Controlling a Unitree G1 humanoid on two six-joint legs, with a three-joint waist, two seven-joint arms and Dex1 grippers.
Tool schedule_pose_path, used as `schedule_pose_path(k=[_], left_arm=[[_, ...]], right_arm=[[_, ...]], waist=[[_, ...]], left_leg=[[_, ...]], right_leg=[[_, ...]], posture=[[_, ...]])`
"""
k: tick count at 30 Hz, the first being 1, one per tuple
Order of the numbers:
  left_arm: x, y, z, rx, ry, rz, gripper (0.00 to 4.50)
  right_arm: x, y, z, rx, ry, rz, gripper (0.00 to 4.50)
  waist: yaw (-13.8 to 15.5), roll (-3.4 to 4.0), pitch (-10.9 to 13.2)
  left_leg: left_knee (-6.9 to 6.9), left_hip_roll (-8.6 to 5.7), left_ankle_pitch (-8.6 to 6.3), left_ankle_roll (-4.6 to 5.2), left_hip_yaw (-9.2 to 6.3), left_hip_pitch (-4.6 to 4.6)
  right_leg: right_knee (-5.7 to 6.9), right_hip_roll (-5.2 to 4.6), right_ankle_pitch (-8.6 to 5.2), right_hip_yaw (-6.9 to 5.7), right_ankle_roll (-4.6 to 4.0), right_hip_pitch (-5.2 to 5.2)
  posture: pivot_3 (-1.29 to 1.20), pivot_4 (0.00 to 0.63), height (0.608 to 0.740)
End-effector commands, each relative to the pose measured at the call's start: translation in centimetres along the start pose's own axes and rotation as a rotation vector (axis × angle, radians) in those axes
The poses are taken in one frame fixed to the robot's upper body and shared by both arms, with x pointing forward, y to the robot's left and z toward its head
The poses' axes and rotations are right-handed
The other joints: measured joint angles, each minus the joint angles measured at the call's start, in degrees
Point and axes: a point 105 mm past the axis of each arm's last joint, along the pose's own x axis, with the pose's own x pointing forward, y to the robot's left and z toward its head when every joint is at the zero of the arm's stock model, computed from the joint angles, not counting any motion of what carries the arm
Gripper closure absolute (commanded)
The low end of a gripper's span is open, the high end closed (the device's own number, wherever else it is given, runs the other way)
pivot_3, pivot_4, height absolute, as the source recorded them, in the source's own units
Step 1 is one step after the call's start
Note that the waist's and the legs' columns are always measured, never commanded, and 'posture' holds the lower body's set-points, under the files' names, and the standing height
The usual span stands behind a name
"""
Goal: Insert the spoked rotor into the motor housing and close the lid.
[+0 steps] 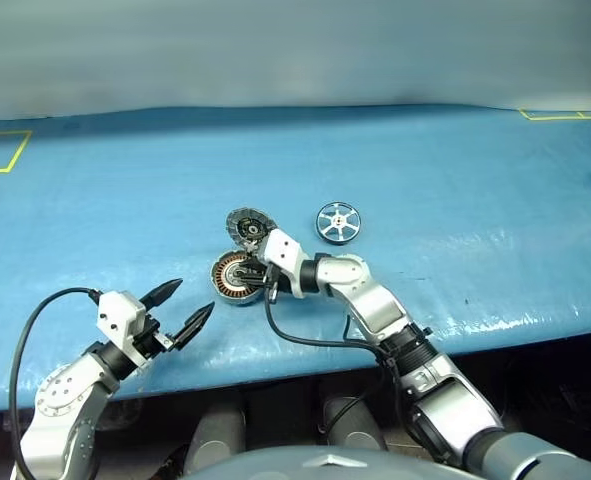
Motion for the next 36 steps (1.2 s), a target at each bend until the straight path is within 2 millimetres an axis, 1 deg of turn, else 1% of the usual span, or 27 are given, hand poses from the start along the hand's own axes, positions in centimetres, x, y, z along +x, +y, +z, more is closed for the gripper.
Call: schedule_pose_path(k=[1, 11, 16, 27, 36], left_arm=[[0.09, -0.33, 0.63, 0.017, -0.024, -0.012, 0.36], [0.06, -0.46, 0.30, 0.020, -0.009, -0.012, 0.36], [0.01, -0.43, 0.23, 0.022, -0.005, -0.011, 0.36], [0.02, -0.35, 0.16, 0.031, 0.000, -0.009, 0.36], [0.08, -0.26, 0.14, 0.038, 0.003, -0.006, 0.36]], right_arm=[[0.35, 0.03, 1.61, -0.046, -0.048, 0.006, 3.85], [0.83, -0.38, 1.44, -0.045, -0.038, -0.006, 3.85], [0.72, -0.56, 1.31, -0.010, -0.044, -0.015, 3.85], [0.55, 0.08, 1.20, -0.029, -0.034, 0.014, 3.85], [0.54, 0.04, 0.83, -0.026, -0.019, 0.015, 3.85]], waist=[[0.0, 0.00, 0.0], [0.0, 0.00, 0.0], [0.0, 0.00, 0.0], [0.0, 0.01, 0.0], [0.0, 0.01, 0.0]], left_leg=[[0.00, 0.00, 0.00, 0.00, 0.00, 0.00], [-0.01, 0.00, 0.00, 0.00, 0.00, 0.00], [-0.01, 0.00, 0.00, 0.00, 0.00, 0.00], [-0.02, 0.00, 0.00, 0.00, -0.01, 0.00], [-0.02, 0.00, 0.00, 0.00, -0.01, 0.00]], right_leg=[[0.00, 0.00, 0.00, 0.00, 0.00, 0.00], [0.00, 0.00, 0.00, 0.00, 0.00, -0.01], [0.00, 0.00, 0.00, 0.00, 0.00, 0.00], [0.00, 0.00, 0.00, -0.01, -0.01, -0.01], [0.00, 0.00, -0.01, -0.01, -0.01, -0.01]], posture=[[0.00, 0.150, 0.740], [0.00, 0.150, 0.740], [0.00, 0.150, 0.740], [0.00, 0.150, 0.740], [0.00, 0.150, 0.740]])
